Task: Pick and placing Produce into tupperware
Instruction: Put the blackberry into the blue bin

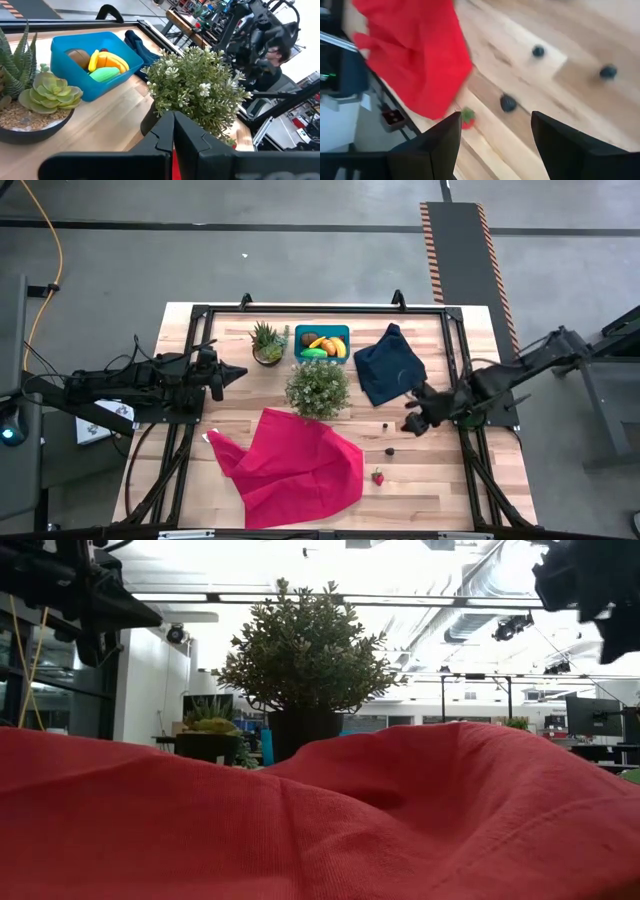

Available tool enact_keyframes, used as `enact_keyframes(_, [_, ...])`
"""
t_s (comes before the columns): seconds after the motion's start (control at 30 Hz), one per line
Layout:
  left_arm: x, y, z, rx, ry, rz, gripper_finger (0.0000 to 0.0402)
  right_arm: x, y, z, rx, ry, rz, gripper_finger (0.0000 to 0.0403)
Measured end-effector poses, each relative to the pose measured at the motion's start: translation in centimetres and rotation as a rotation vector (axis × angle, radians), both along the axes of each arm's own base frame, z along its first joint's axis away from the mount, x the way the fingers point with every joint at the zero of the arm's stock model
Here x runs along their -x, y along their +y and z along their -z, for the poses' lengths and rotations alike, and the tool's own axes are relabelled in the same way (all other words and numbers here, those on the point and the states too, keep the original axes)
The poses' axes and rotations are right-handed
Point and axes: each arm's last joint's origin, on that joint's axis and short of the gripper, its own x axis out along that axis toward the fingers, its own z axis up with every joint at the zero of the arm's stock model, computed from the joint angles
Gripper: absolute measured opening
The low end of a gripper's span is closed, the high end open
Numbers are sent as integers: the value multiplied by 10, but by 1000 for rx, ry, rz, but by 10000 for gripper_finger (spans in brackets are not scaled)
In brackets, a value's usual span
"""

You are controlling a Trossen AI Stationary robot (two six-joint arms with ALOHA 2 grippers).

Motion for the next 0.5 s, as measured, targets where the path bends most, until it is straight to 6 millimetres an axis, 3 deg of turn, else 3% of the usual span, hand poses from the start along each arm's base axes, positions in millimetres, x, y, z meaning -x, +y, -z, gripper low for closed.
enact_keyframes(0.2, [0,-1,1,7,11,25,0,-8,20,14,-38,118,41,232])
enact_keyframes(0.5, [2,-2,7,22,79,74,0,-34,40,7,-6,266,132,232])
